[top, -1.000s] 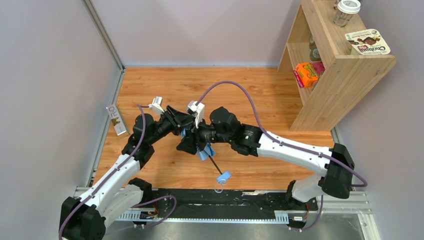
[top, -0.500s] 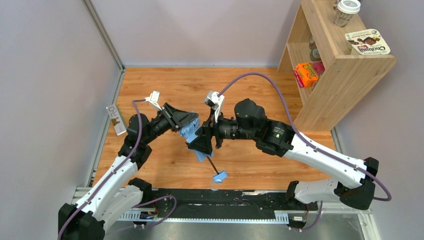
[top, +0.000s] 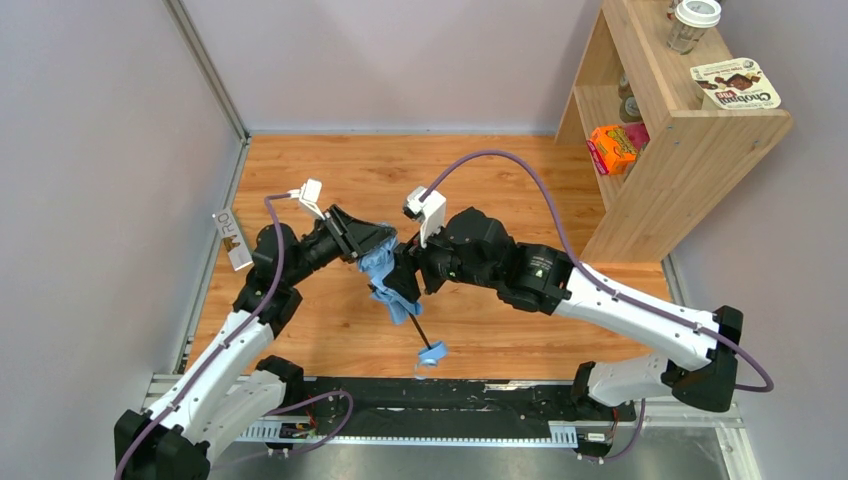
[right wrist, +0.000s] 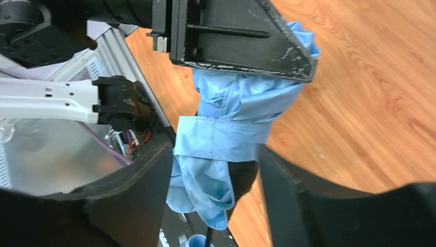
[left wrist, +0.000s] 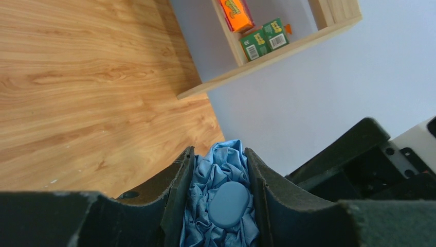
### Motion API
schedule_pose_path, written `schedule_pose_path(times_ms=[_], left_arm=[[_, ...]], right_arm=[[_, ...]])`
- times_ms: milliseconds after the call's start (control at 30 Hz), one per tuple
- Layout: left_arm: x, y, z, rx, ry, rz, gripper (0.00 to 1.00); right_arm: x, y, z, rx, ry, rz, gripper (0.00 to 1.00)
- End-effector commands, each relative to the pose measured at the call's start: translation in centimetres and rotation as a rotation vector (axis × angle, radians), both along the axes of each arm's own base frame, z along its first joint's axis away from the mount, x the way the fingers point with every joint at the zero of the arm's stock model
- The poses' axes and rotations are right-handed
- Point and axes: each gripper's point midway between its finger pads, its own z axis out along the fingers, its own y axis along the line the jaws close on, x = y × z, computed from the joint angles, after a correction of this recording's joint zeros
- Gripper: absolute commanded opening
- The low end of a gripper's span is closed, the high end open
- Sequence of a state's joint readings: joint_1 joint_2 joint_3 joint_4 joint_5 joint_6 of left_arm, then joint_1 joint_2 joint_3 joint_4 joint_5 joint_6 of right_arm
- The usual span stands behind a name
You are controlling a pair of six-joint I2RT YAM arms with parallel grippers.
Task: Put away the umbrella
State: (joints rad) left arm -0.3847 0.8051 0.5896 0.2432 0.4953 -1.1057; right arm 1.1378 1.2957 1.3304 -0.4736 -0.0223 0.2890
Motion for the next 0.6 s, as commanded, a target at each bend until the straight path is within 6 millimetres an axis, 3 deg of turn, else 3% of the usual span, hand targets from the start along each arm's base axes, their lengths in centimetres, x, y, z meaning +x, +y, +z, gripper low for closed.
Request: schedule_pose_path(times_ms=[0, 100, 167, 300, 333, 400, 500, 567], left_arm=[[0.2, 0.3, 2.2, 0.037, -0.087, 0.015, 0.00], [0.8, 0.5, 1.5, 0.019, -0.048, 0.041, 0.00], [0.9, 0.2, 2.6, -0.031, -0.087, 0.031, 0.00], [0.8, 0.5, 7.0, 0.113, -0.470, 0.053, 0.00], [1.7, 1.3, 6.9, 0.165, -0.483, 0.122, 0.00], [2.0, 1.9, 8.5, 0.288, -0.705, 0.185, 0.00], [4.0, 2.4, 8.4, 0.505, -0.863, 0.266, 0.00], [5.5, 2.5, 7.4, 0.556, -0.912, 0.312, 0.00]], right_arm=[[1.9, -2.7, 2.0, -0.007, -0.098, -0.125, 0.70], [2.2, -4.8, -0.4, -0.080, -0.085, -0.166, 0.74], [2.5, -6.6, -2.4, -0.120, -0.070, -0.220, 0.77], [3.3, -10.2, -5.4, -0.140, 0.001, -0.355, 0.80], [3.6, -11.1, -5.6, -0.127, 0.021, -0.387, 0.80], [3.9, -12.2, -5.6, -0.085, 0.047, -0.431, 0.81], [3.7, -13.7, -5.3, -0.048, 0.047, -0.461, 0.81], [3.5, -14.4, -5.1, -0.032, 0.037, -0.469, 0.81]])
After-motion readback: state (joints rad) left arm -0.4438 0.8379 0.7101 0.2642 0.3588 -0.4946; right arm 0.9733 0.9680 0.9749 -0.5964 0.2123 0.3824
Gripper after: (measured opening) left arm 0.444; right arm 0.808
